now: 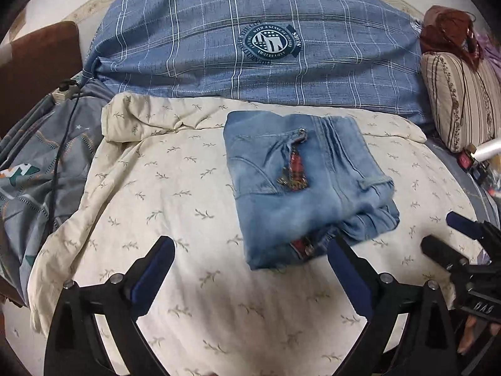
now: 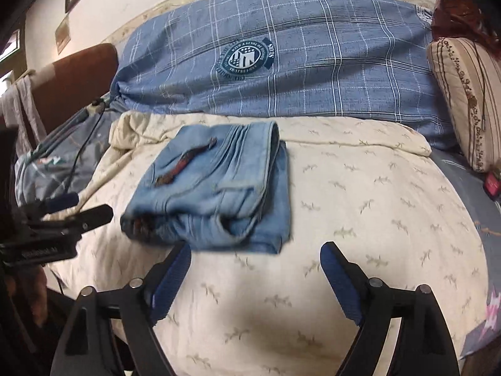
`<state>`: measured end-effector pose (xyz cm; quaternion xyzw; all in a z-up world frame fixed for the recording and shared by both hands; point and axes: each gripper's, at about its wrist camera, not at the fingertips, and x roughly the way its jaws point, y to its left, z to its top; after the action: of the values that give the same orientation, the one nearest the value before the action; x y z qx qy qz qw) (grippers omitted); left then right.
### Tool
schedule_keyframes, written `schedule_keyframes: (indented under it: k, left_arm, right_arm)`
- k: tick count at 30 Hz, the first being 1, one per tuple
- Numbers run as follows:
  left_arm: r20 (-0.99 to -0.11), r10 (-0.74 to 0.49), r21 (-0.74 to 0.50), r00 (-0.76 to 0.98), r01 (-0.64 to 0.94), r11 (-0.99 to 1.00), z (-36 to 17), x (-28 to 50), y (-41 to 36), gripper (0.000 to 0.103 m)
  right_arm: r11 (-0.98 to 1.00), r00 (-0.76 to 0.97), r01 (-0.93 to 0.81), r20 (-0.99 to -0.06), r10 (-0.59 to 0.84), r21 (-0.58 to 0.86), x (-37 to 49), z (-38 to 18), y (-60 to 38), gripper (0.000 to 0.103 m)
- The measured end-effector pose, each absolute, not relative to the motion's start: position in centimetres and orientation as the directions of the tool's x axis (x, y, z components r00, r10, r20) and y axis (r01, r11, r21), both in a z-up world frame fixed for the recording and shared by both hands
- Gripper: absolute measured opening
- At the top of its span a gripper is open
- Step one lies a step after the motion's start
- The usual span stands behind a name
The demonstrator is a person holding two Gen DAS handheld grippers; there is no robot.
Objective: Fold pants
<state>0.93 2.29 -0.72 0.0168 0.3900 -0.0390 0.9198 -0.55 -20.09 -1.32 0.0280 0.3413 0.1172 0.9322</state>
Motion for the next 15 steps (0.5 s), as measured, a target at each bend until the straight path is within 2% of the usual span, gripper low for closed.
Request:
schedule_keyframes:
  k: [9,15]
  left_arm:
    - [-0.726,-0.042,-0.003,0.687,0.057,0.998,-0.6,0.2,0.7,0.098]
    - [-0.720,-0.068,-0.044,0.690,0.053,0.998,-0.2,0.4,0.2,0.098]
  right_arm:
    - [0.970,0.794,-0.229,-0.562,0.231,0.077,-2.1,-2.4,-19.6,0.088]
    - [0.971,0.788,-0.223,-0.569,0.235,0.092,-1.9,-2.9,-20.4,0.088]
